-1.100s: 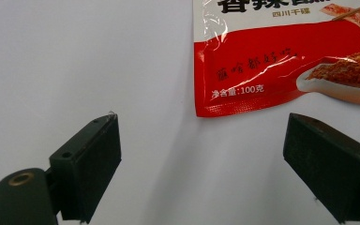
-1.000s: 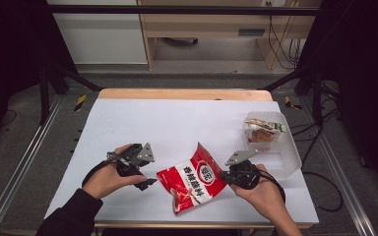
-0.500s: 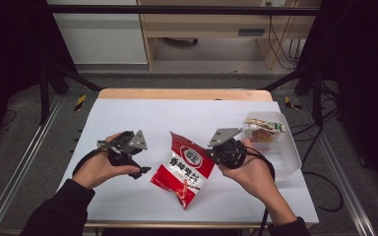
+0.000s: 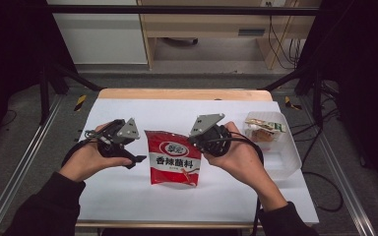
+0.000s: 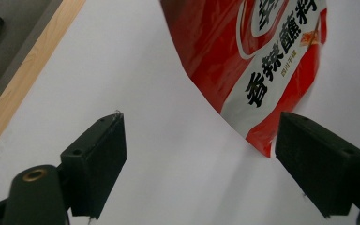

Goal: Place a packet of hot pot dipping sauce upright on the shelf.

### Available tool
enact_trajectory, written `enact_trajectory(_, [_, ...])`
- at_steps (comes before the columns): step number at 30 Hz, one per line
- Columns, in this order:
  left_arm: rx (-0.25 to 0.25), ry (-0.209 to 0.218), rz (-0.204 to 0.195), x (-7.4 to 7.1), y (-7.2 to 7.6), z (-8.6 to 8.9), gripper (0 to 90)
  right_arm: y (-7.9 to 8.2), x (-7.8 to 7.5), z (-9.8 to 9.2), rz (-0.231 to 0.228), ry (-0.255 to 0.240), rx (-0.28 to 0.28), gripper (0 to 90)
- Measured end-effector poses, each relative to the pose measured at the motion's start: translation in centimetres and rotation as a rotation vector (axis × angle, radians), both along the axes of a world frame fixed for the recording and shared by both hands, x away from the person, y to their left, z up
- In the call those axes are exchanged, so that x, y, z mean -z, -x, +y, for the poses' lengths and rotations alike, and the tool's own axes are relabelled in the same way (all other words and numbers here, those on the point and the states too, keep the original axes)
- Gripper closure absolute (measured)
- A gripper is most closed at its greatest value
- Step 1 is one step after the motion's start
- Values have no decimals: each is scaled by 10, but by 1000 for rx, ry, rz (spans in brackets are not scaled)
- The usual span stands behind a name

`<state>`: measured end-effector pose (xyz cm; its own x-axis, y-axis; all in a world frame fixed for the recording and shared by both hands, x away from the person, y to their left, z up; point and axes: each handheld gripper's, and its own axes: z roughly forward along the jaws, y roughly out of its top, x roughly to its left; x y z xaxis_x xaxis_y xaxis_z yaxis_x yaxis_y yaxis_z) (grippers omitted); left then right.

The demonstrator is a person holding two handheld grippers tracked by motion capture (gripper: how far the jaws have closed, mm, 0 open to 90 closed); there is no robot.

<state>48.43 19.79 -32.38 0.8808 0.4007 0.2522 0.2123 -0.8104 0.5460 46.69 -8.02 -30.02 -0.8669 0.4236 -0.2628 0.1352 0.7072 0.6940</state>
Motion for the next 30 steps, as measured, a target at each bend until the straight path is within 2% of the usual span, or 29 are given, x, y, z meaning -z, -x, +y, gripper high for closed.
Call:
enact_trajectory(7, [7, 17, 4, -3, 2, 4, 195, 0, -5, 4, -4, 16, -21, 900])
enact_trajectory(16, [37, 7, -3, -9, 4, 1, 241, 1, -9, 9, -5, 31, -43, 900])
enact_trajectory(21, [39, 6, 11, -9, 2, 0, 259, 0, -13, 13, -6, 41, -59, 900])
enact_trajectory(30, [61, 16, 0, -10, 0, -5, 352, 3, -17, 19, -4, 50, -83, 900])
